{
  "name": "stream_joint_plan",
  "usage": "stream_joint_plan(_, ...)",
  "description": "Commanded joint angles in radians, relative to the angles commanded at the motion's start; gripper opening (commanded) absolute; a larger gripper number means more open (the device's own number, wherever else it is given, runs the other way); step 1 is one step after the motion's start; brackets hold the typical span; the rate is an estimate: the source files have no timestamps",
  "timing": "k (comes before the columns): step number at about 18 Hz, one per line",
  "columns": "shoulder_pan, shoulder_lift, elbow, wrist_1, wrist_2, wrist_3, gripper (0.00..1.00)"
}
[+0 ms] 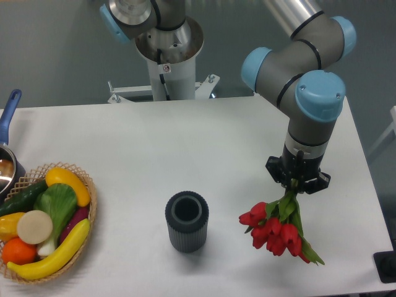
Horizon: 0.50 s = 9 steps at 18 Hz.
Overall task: Insert the flowers into the vase
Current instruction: 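Lift the red tulip bunch upward with the gripper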
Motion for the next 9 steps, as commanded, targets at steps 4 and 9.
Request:
stream_joint_plan(4, 0.002, 0.008, 0.006, 0.009, -0.014, 0.0, 0.0)
stream_joint_plan(9, 0.005, 0.024, 0.046, 0.034, -0.15, -0.014, 0.0)
